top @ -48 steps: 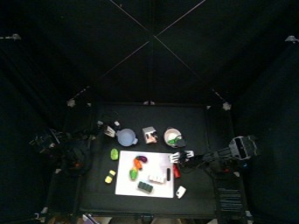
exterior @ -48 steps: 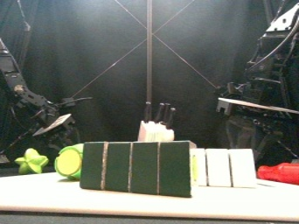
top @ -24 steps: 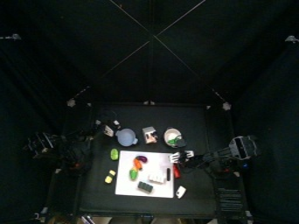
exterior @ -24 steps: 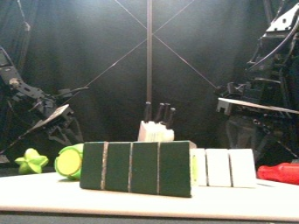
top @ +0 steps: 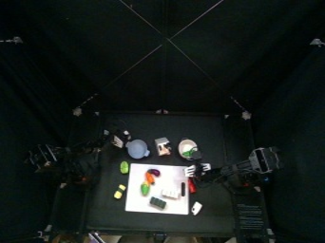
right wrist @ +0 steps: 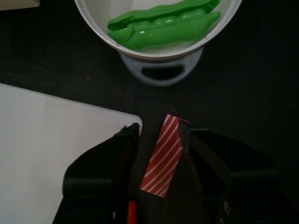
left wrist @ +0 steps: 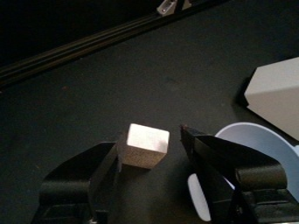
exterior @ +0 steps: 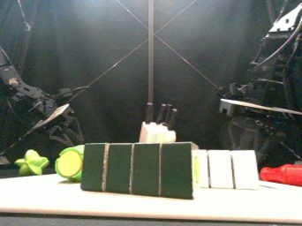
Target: Put rice above bowl
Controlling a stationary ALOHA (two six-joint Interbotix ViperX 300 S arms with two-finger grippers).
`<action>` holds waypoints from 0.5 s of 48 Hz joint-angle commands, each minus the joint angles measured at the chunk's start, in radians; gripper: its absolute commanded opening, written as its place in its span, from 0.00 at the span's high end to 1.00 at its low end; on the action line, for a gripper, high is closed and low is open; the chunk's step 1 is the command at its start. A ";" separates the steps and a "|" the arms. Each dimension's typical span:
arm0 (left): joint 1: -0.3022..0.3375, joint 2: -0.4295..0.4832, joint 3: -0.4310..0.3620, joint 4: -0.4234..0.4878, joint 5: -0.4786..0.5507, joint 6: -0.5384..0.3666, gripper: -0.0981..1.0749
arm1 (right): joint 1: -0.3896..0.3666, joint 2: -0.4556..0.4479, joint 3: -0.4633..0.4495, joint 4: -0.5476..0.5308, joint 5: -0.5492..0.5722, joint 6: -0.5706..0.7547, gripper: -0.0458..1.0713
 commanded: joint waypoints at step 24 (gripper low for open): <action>0.003 0.002 -0.034 0.000 -0.021 -0.003 0.46 | -0.002 -0.011 0.002 -0.003 0.002 0.002 0.26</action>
